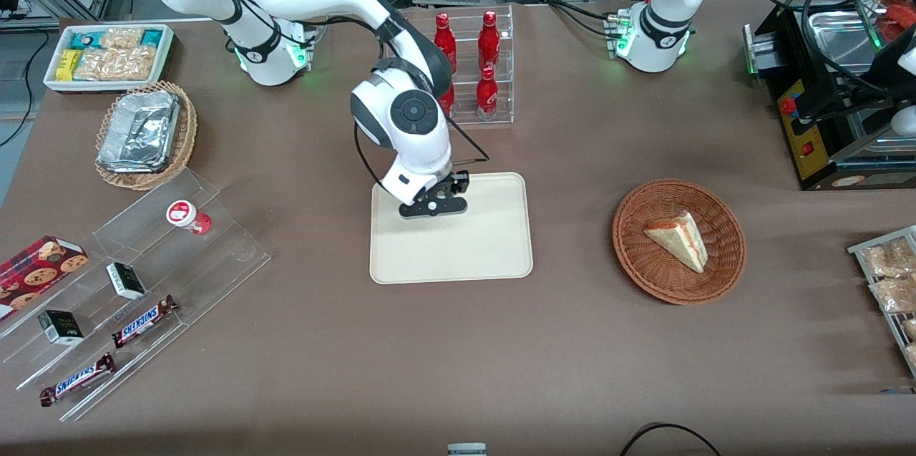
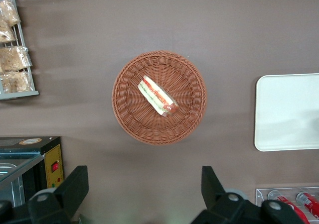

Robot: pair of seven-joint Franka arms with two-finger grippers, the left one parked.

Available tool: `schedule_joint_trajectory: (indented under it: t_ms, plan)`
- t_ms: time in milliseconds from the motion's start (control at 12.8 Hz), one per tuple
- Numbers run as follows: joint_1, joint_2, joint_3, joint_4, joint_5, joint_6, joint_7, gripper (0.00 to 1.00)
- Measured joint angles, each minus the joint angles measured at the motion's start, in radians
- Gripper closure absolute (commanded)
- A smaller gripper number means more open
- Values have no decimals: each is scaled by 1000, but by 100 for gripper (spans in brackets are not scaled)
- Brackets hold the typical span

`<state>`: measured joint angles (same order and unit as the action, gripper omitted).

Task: Place green gum on tray
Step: 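Carry the held gum tub over to the cream tray and lower it, then open the right gripper to set the gum tub upright on the tray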

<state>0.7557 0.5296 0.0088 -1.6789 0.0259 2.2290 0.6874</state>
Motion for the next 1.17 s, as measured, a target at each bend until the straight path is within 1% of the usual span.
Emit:
schedule_joint_trajectory:
  t_ms: [234, 468, 780, 1092, 1170]
  plan:
    - [6, 52, 0, 1, 0, 59, 2, 100]
    - [30, 83, -1, 1, 0, 76, 3, 100]
    - [45, 96, -6, 1, -1, 89, 6, 100]
    - [44, 102, -18, 1, -19, 103, 6, 100]
    - [44, 104, -23, 1, -22, 114, 6, 94]
